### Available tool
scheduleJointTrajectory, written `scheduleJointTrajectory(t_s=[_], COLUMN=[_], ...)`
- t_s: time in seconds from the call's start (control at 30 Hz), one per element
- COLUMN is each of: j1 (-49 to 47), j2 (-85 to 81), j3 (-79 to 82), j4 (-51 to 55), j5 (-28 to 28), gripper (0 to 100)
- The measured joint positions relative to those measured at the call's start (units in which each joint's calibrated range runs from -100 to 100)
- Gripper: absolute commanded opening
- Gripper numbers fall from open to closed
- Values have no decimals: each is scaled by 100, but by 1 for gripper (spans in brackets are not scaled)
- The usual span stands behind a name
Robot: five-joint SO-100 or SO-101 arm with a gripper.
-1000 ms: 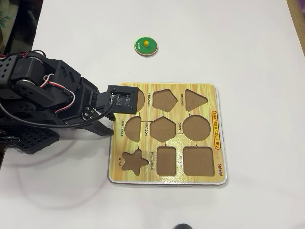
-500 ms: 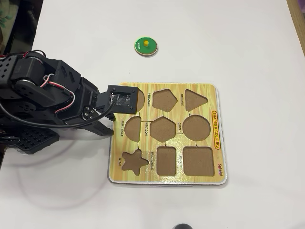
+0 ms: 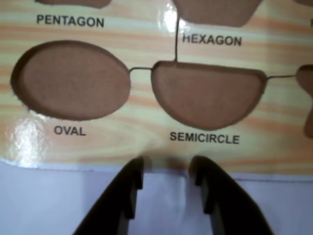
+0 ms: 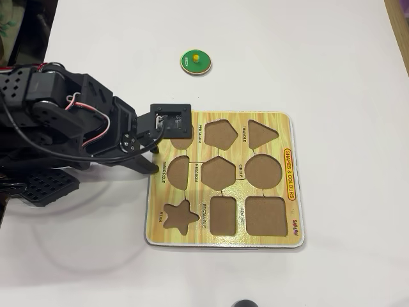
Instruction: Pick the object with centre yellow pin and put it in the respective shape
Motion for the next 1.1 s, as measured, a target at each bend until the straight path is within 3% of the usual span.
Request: scheduleJointTrajectory(t_s=[0.5,0.83,1.1], j1=[-1890,-2498,-3386], j2=[4158,5533,6598], j3=[-3885,-6448,-7536], j4=[-26,1851,1928], j5=[36,31,0], gripper=[12,12,13])
